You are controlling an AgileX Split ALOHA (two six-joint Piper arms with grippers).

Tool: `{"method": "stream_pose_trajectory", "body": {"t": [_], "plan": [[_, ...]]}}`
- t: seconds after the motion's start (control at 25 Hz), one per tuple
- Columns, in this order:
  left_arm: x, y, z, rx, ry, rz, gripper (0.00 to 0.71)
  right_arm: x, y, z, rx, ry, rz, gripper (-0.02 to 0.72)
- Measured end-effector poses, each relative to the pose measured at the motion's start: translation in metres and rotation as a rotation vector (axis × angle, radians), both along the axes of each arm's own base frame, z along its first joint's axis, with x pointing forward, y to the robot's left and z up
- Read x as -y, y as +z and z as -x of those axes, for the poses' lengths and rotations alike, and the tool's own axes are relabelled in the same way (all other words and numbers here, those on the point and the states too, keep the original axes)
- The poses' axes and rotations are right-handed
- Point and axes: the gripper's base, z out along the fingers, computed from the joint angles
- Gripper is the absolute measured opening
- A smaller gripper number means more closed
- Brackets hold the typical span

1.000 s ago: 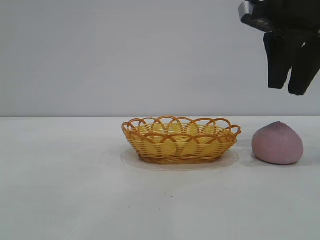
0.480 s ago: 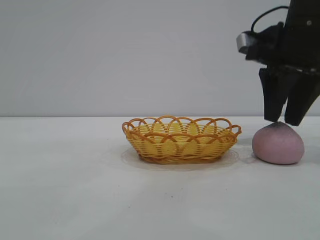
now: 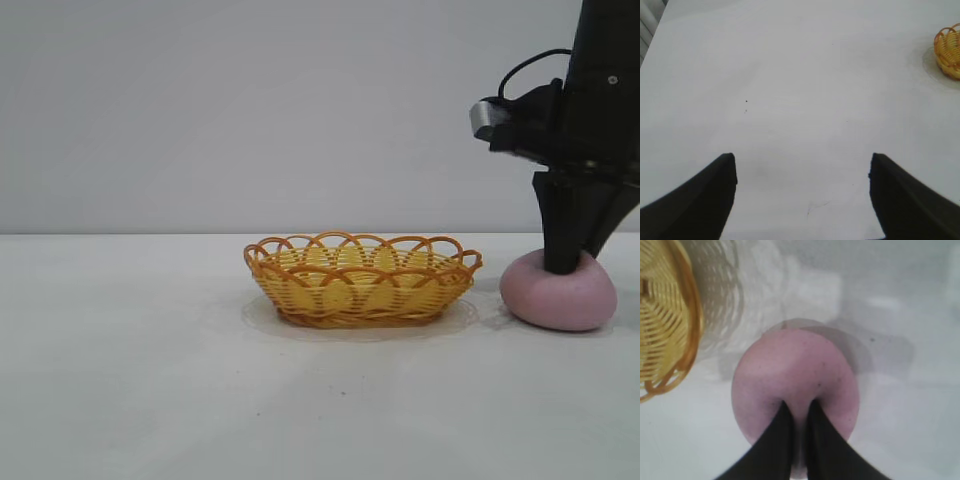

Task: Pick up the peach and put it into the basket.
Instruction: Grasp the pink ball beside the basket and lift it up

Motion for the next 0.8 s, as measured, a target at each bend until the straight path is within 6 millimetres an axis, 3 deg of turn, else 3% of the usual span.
{"method": "stream_pose_trajectory", "body": {"t": [0.12,0.48,0.6,0.8], "plan": [[0.000,0.000,0.000,0.000,0.000,0.000,0.534,0.000,0.012,-0.005,0.020,0.014,0.003,0.000],[0.000,0.000,0.000,0.000,0.000,0.000,0.534,-0.006,0.087,-0.009,0.215,0.025,-0.046,0.000],[0.000,0.000,0.000,0.000,0.000,0.000,0.534,-0.025,0.092,-0.002,0.220,0.067,-0.070,0.000],[0.000,0.000,0.000,0.000,0.000,0.000,0.534,-0.075,0.093,0.010,0.285,0.172,-0.098,0.000]]}}
